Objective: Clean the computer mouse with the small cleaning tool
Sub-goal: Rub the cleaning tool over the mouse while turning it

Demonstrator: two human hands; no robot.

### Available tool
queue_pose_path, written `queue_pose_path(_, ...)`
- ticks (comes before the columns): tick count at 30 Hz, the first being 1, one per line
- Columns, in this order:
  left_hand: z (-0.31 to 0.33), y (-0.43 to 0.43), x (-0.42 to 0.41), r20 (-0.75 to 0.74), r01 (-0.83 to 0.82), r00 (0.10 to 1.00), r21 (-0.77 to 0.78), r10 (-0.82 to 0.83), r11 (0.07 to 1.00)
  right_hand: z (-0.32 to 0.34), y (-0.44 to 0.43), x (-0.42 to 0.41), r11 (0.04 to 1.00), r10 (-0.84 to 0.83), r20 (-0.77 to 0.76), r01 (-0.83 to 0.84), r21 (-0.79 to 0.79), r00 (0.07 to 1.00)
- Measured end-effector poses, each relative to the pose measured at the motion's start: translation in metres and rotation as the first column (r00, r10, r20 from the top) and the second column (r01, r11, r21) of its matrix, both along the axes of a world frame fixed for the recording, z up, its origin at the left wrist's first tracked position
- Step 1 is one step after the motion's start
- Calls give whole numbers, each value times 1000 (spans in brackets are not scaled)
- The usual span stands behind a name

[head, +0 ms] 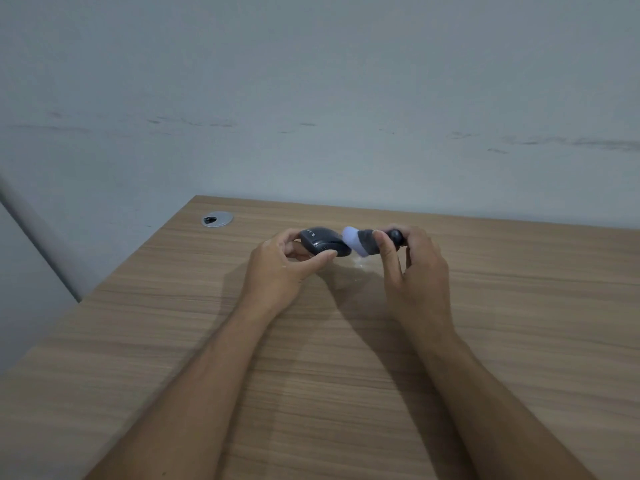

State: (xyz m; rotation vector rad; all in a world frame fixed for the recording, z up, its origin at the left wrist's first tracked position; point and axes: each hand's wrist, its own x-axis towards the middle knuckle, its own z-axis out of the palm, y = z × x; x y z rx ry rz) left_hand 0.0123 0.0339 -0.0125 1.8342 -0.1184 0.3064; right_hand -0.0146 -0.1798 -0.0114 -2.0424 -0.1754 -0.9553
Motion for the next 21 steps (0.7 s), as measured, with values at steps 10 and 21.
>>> queue_pose_path(10, -2, -4, -4, 49, 69, 996, 89, -74, 994, -2, -5, 5, 997, -72, -54, 73, 14, 996)
queue_pose_path(21, -6, -3, -3, 170, 90, 977, 204, -126, 975, -4, -4, 6, 996, -89, -56, 90, 23, 994)
